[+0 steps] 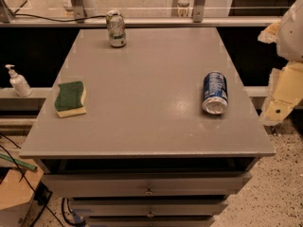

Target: Pick sponge

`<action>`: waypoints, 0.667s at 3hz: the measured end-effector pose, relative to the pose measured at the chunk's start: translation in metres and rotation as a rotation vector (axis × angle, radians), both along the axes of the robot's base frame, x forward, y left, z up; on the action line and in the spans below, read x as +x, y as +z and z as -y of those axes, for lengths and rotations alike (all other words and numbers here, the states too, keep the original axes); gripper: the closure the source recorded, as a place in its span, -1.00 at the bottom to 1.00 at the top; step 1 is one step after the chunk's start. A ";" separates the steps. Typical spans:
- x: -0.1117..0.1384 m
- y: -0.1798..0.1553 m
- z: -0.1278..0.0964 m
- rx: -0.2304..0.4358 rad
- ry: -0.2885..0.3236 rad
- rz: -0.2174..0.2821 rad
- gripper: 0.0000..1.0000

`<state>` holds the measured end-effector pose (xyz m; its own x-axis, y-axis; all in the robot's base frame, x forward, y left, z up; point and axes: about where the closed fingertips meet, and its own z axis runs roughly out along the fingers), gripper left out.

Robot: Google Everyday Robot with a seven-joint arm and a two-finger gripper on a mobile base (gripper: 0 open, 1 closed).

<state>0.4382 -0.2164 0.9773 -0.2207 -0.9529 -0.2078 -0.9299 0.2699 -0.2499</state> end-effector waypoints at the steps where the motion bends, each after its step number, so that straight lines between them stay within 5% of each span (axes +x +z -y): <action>1: 0.000 0.000 0.000 0.000 0.000 0.000 -1.00; 2: 0.003 0.003 -0.005 0.008 0.019 0.011 -1.00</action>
Offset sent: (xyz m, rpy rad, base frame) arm 0.0061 0.0105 0.0012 0.0188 -0.0019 0.0463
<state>0.4409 -0.2113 0.9803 -0.2004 -0.9552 -0.2178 -0.9321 0.2543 -0.2578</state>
